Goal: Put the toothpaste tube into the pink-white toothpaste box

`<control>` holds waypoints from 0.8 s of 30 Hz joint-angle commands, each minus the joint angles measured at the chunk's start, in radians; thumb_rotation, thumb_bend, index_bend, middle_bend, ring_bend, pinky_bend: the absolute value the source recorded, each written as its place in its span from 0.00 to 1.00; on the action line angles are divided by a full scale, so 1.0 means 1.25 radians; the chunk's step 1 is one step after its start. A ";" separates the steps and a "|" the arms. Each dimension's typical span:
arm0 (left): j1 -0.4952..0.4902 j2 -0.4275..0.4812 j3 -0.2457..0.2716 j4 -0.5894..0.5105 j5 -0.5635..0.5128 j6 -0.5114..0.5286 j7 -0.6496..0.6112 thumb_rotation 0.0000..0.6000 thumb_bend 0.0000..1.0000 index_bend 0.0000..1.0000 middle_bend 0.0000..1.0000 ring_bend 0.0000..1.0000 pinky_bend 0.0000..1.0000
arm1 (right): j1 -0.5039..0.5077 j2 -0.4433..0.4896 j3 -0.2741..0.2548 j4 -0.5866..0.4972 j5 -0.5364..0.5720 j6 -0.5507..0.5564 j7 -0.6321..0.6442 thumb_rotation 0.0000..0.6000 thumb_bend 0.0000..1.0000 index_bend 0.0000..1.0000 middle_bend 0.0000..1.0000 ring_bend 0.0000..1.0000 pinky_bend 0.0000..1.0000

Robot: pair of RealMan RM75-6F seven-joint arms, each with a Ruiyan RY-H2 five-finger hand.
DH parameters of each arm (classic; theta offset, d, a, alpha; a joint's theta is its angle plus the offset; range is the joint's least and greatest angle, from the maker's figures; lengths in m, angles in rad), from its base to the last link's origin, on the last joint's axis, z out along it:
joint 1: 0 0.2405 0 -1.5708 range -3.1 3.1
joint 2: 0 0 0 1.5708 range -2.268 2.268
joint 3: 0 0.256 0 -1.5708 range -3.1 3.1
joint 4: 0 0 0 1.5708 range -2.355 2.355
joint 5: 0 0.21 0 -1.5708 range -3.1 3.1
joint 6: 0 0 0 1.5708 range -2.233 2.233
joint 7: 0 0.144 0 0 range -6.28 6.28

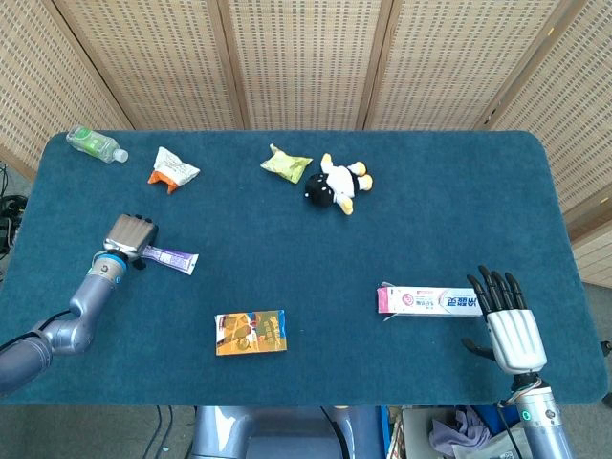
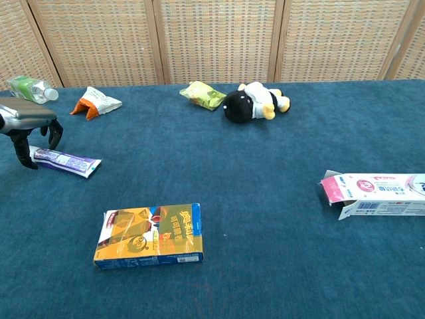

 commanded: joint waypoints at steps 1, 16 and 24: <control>-0.002 -0.004 0.002 0.003 0.002 0.000 -0.005 1.00 0.22 0.54 0.41 0.34 0.40 | 0.000 -0.001 0.001 0.002 0.000 0.002 0.003 1.00 0.00 0.00 0.00 0.00 0.00; 0.012 -0.028 0.008 0.003 0.061 0.073 -0.045 1.00 0.29 0.77 0.65 0.54 0.56 | -0.003 0.006 0.002 -0.001 -0.010 0.019 0.026 1.00 0.00 0.00 0.00 0.00 0.00; 0.022 0.002 0.002 -0.031 0.110 0.116 -0.090 1.00 0.29 0.78 0.66 0.55 0.57 | -0.003 0.011 0.002 -0.005 -0.012 0.021 0.030 1.00 0.00 0.00 0.00 0.00 0.00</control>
